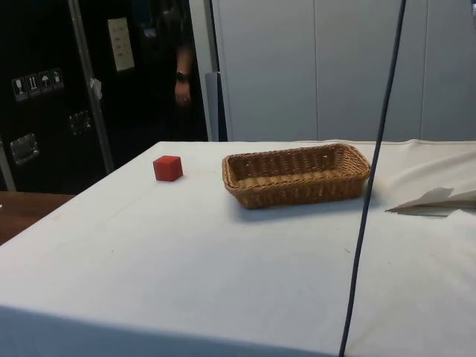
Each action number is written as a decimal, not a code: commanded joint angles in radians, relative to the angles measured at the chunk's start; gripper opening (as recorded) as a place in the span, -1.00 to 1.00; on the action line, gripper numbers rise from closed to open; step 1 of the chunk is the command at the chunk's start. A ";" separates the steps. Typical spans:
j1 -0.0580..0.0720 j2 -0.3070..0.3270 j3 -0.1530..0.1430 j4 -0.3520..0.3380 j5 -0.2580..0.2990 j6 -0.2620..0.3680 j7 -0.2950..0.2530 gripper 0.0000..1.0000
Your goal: Pick up the cube and place it into the basket.
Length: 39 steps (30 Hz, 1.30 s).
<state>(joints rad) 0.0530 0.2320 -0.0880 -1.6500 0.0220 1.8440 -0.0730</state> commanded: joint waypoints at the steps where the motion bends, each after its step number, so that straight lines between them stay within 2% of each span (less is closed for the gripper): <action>1: 0.000 0.011 -0.001 0.011 -0.009 -0.003 -0.006 1.00; 12: -0.001 0.073 -0.008 0.066 -0.040 0.008 -0.043 1.00; 13: -0.001 0.063 -0.007 0.058 -0.032 0.005 -0.037 1.00; 19: -0.002 0.118 -0.013 0.105 -0.061 0.024 -0.061 1.00; 23: 0.001 0.149 -0.015 0.129 -0.076 0.041 -0.053 1.00; 30: -0.001 0.204 -0.020 0.169 -0.100 0.081 -0.047 1.00; 39: -0.001 0.223 -0.022 0.174 -0.110 0.125 -0.038 1.00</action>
<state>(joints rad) 0.0510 0.4540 -0.1090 -1.4780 -0.0830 1.9660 -0.1150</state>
